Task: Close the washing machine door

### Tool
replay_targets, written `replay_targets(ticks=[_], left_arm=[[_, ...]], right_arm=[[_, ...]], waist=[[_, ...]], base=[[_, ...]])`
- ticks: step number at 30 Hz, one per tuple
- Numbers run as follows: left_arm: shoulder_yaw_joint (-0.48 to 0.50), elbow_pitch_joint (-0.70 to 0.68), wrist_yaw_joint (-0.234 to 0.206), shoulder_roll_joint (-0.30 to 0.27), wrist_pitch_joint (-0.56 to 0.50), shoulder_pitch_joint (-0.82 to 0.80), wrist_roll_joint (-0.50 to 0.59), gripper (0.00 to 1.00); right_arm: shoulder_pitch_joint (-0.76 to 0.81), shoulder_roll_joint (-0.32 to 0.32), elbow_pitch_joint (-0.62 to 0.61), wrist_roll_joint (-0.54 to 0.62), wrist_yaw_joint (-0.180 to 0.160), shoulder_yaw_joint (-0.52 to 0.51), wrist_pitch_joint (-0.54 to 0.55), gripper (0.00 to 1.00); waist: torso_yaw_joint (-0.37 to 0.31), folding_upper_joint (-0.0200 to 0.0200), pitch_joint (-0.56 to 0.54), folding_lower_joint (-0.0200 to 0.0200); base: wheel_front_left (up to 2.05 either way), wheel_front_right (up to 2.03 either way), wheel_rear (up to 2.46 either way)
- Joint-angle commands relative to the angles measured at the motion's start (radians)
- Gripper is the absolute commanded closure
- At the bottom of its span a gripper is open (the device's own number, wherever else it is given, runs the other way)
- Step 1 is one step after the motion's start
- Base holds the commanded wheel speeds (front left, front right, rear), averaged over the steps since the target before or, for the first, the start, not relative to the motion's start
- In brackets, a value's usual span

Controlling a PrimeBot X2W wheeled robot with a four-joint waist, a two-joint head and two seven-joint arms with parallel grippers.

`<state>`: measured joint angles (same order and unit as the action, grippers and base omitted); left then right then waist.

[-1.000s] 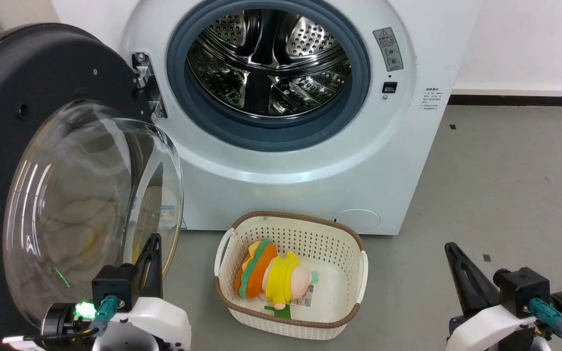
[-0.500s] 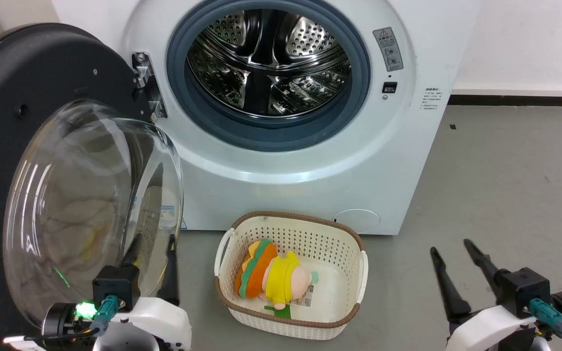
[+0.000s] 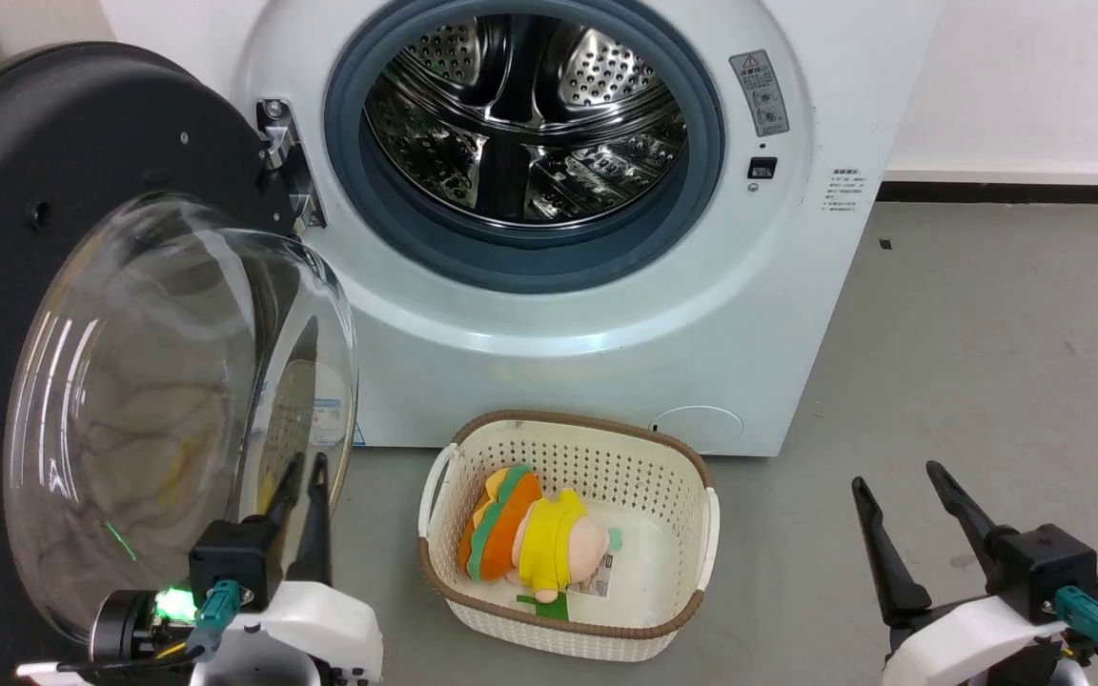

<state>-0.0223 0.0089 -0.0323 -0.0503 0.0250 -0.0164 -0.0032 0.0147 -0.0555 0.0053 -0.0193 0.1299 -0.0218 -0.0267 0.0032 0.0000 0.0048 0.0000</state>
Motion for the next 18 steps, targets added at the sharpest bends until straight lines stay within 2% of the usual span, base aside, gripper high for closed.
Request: replay_targets(ticks=[1,10,18], left_arm=[[-0.005,0.001,-0.007,-0.003,0.01,-0.017,-0.001,1.0],[-0.016,-0.045,-0.007,-0.015,0.037,-0.088,-0.009,1.0],[0.004,-0.101,0.014,-0.022,0.054,-0.16,-0.034,1.0]], right_arm=[[-0.002,0.001,-0.001,-0.009,0.0,-0.005,-0.009,0.0],[-0.006,0.001,-0.004,-0.022,0.0,-0.027,-0.036,0.0],[-0.011,0.002,-0.007,-0.03,0.0,-0.04,-0.053,0.0]], waist=[[0.002,0.0,0.001,0.0],[0.03,0.0,0.01,0.0],[0.056,0.0,0.021,0.0]], base=[[0.0,0.0,0.0],[0.0,0.0,0.0],[0.0,0.0,0.0]])
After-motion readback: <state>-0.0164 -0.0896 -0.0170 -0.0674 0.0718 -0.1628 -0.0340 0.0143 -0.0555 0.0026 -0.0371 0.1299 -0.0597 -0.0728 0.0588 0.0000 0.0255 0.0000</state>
